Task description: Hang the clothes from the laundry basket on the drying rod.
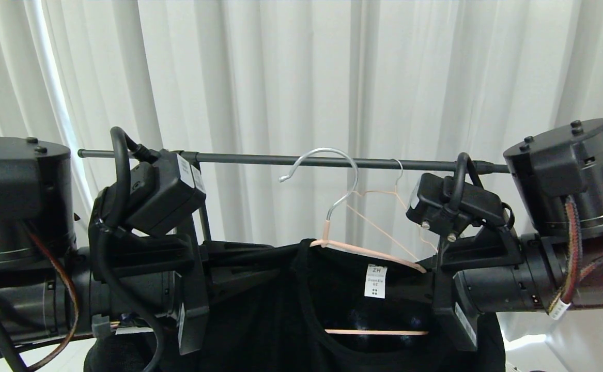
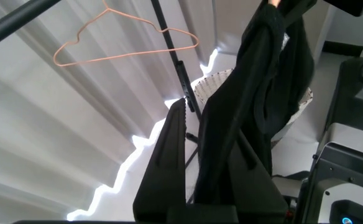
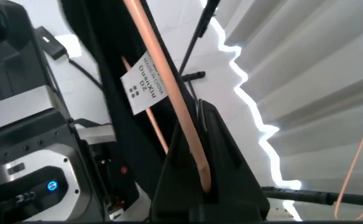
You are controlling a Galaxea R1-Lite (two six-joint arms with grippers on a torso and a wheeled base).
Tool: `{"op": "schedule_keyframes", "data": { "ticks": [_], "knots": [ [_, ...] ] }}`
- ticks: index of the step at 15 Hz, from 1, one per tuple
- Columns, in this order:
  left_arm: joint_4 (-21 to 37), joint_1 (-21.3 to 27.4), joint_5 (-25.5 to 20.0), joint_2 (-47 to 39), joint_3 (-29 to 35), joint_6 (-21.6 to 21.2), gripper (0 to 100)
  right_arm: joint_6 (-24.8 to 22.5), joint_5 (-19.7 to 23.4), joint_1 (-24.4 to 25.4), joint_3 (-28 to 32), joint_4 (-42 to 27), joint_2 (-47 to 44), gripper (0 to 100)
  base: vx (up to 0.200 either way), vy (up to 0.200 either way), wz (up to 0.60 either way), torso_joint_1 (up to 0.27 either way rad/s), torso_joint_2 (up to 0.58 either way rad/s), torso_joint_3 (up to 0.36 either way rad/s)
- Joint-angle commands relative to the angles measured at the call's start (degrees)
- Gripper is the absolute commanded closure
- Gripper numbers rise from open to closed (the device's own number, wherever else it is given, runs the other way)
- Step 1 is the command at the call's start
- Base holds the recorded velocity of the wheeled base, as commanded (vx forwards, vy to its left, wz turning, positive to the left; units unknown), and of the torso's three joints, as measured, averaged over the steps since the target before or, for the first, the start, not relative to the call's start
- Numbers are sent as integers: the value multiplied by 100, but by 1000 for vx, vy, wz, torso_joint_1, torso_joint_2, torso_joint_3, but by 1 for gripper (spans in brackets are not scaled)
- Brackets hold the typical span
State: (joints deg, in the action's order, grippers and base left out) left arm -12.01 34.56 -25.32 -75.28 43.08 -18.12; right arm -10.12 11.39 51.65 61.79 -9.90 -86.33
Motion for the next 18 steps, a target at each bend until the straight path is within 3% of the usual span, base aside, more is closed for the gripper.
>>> {"op": "schedule_keyframes", "data": {
  "ticks": [1,4,5,9,18],
  "knots": [
    [5,-2,10,4,-2,-8,100,-17,-5,3,-9,67,3,100,0,0,0,0,0,0],
    [5,-2,106,13,-2,-17,100,-447,-5,-6,-71,445,11,100,0,0,0,0,0,0],
    [5,-2,133,22,-2,-17,0,-605,-5,-15,-71,454,29,100,0,0,0,0,0,0],
    [5,-107,133,75,-19,1,0,-1273,13,-191,-71,463,257,100,0,0,0,0,0,0],
    [-3,-415,133,338,-169,27,0,-1396,4,-1526,-537,463,925,100,0,0,0,0,0,0]
  ]
}}
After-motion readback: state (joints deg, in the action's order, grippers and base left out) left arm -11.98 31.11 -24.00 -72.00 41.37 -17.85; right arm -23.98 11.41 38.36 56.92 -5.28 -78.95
